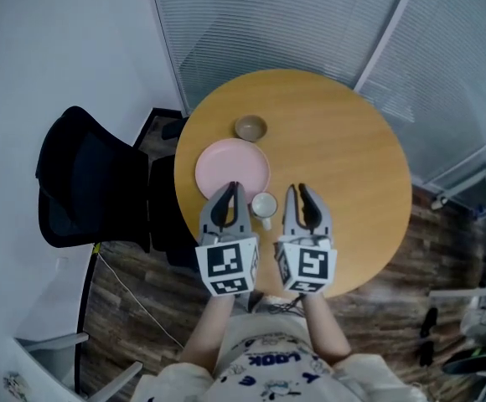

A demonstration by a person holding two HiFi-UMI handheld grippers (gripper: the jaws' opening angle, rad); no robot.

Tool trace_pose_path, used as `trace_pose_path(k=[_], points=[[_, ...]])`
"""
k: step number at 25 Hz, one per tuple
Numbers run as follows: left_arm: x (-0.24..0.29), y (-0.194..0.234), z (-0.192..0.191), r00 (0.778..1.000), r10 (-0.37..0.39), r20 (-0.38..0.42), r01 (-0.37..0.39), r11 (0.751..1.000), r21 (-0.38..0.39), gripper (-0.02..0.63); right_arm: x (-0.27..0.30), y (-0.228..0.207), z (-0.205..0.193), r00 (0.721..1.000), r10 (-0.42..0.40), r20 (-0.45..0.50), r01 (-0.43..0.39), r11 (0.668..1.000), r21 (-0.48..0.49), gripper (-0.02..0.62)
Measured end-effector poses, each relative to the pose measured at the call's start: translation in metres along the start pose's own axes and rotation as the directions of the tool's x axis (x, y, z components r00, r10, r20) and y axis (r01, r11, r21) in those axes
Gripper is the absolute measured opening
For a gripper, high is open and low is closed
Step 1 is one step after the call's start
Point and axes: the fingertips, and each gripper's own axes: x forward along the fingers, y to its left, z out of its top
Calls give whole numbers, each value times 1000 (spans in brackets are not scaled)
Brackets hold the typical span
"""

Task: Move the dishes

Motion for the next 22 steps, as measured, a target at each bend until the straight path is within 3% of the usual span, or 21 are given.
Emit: trace_pose_path(k=[9, 22], points=[[-12, -3, 26, 997, 40, 70, -42, 999, 21, 18, -5, -10, 27, 997, 5, 77, -5, 1000, -7, 38], [-16, -15, 33, 995, 52, 91, -55, 998, 29, 18, -10, -22, 33, 996, 19, 91, -18, 1000, -5, 28]])
